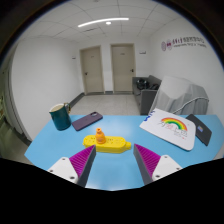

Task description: Unplug charger

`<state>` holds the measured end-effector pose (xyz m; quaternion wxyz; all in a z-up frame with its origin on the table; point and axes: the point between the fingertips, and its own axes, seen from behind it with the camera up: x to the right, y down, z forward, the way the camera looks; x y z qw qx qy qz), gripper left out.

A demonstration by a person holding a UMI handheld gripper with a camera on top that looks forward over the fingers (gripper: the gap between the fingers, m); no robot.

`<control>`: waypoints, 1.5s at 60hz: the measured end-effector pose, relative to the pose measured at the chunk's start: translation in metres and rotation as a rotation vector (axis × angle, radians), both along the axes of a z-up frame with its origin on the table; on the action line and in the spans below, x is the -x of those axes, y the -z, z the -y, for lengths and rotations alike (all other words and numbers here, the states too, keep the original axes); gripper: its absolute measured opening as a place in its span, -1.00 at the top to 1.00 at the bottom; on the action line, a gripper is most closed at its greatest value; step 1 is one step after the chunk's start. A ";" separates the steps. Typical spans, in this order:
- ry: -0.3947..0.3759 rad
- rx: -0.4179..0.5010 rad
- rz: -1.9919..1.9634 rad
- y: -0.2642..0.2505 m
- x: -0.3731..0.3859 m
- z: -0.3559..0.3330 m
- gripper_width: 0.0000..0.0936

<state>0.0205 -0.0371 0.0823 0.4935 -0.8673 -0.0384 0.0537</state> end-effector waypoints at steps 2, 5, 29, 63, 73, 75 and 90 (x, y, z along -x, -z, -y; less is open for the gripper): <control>0.001 0.008 -0.004 0.006 0.008 -0.008 -0.65; -0.003 0.019 -0.013 0.015 0.022 -0.019 -0.64; 0.085 -0.054 0.003 0.059 0.061 -0.113 0.56; 0.139 -0.296 0.117 -0.123 -0.020 -0.123 0.89; 0.224 -0.035 0.167 -0.027 -0.087 -0.082 0.89; 0.236 0.007 0.152 -0.009 -0.095 -0.076 0.88; 0.213 0.216 0.103 0.083 -0.115 -0.064 0.69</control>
